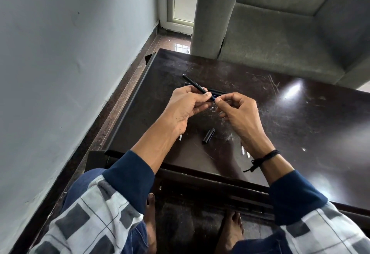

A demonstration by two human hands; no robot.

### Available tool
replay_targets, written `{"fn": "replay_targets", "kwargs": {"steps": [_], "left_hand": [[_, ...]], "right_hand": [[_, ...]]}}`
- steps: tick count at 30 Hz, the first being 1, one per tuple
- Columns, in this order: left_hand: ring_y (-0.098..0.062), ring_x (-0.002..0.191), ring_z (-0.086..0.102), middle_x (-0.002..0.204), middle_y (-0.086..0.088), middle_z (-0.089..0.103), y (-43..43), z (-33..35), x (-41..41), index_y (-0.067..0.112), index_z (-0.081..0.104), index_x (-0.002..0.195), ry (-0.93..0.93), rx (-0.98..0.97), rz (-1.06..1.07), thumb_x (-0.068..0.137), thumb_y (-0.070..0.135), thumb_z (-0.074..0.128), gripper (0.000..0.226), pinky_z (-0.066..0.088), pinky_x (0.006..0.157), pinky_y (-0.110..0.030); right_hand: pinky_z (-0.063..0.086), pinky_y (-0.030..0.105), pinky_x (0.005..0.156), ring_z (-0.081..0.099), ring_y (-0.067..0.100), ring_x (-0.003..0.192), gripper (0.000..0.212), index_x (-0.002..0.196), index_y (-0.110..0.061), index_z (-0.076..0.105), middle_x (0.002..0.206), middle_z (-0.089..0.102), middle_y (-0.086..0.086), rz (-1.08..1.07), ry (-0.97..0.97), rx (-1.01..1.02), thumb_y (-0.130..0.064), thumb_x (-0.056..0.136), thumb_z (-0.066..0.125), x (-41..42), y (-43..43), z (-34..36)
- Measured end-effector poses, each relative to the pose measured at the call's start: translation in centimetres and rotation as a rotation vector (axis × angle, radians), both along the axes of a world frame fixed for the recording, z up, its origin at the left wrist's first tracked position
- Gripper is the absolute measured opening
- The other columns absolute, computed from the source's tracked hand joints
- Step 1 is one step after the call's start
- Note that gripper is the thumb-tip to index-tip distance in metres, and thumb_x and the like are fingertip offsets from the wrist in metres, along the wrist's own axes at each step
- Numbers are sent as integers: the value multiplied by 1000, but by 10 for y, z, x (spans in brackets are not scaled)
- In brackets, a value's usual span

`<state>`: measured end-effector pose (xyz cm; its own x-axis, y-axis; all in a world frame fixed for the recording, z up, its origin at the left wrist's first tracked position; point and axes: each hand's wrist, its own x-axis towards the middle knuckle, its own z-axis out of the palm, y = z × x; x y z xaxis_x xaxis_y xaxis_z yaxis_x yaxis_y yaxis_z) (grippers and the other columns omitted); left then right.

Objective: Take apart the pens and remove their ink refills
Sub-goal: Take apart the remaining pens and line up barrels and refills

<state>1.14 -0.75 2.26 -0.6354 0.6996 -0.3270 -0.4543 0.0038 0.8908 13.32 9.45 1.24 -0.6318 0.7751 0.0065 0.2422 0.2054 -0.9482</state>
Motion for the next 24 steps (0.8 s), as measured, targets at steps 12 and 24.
{"fn": "replay_targets", "kwargs": {"steps": [12, 24], "left_hand": [[-20, 87, 76, 91, -8, 75, 1, 0, 0, 3, 69, 108, 9, 7, -13, 89, 1, 71, 20, 60, 81, -26], [-24, 90, 75, 93, -11, 76, 0, 2, 1, -1, 68, 114, 0, -1, -7, 89, 0, 70, 25, 60, 83, -27]], "right_hand": [[50, 23, 63, 63, 4, 64, 15, 90, -21, 74, 76, 70, -5, -18, 15, 6, -36, 92, 75, -1, 2, -2], [52, 22, 66, 66, 5, 68, 8, 89, -21, 75, 80, 74, -4, -6, 14, 2, -28, 92, 76, 0, 2, 0]]}}
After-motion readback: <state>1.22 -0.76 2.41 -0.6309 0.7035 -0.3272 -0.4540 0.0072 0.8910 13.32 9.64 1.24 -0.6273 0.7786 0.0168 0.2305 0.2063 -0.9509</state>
